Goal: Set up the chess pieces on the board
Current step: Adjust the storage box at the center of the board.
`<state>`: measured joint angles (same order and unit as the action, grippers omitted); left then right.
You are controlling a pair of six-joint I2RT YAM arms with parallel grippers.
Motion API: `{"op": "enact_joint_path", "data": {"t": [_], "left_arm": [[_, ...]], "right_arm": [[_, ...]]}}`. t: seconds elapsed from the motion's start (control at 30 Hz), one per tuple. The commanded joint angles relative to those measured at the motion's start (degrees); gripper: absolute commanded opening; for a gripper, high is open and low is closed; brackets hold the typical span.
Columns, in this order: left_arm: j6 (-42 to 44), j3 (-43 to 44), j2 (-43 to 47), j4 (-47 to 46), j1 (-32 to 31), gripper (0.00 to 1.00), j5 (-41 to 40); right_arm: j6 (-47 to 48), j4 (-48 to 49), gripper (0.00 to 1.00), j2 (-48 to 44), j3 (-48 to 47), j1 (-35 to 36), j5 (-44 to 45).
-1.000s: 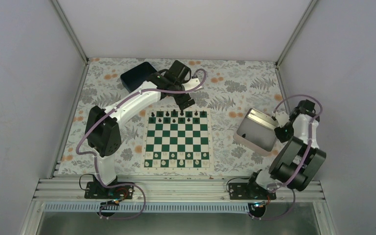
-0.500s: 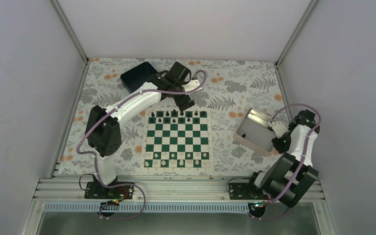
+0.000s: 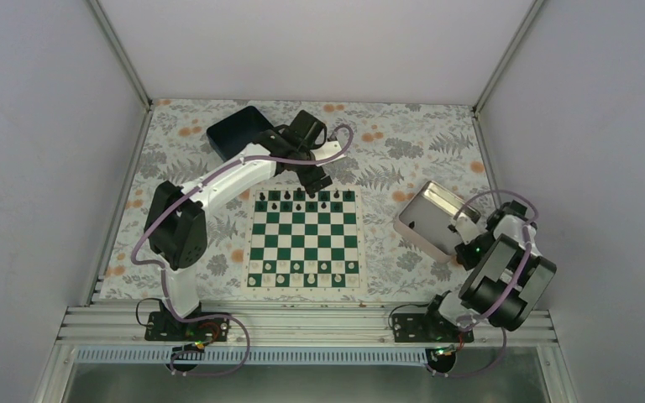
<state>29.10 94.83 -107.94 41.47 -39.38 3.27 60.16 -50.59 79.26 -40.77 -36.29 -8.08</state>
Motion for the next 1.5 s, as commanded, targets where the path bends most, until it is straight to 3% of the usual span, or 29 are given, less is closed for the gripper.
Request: {"op": "enact_joint_path", "data": {"t": [0.0,0.2,0.4,0.8,1.07,1.27,1.47], "left_arm": [[-0.6,0.4,1.1,-1.1,-0.2,1.0,0.5],[-0.7,0.8,1.0,-0.7,-0.3,1.0,0.2],[-0.4,-1.4,2.7,-1.7,0.0,1.0,-1.6],[-0.2,-1.5,2.8,-1.9,1.0,1.0,-1.1],[-0.3,-1.8,3.5,-2.1,1.0,1.0,-1.4],[0.2,-3.0,5.1,-2.3,1.1,1.0,-2.3],[0.6,-2.9,5.6,-1.8,1.8,1.0,-2.0]], "right_arm": [[-2.4,2.0,0.04,1.5,-1.2,4.8,-5.1],[-9.6,1.4,0.04,5.4,-6.3,17.3,-11.5],[-12.9,3.7,0.04,11.4,-13.1,22.5,-17.1],[-10.2,-1.1,0.04,9.0,-20.3,22.9,-17.3],[-12.4,0.4,0.04,15.6,-26.8,23.0,-16.0],[-15.4,4.7,0.04,20.7,-24.9,23.0,-8.5],[-14.2,1.6,0.04,16.9,-19.0,23.4,-8.7]]}}
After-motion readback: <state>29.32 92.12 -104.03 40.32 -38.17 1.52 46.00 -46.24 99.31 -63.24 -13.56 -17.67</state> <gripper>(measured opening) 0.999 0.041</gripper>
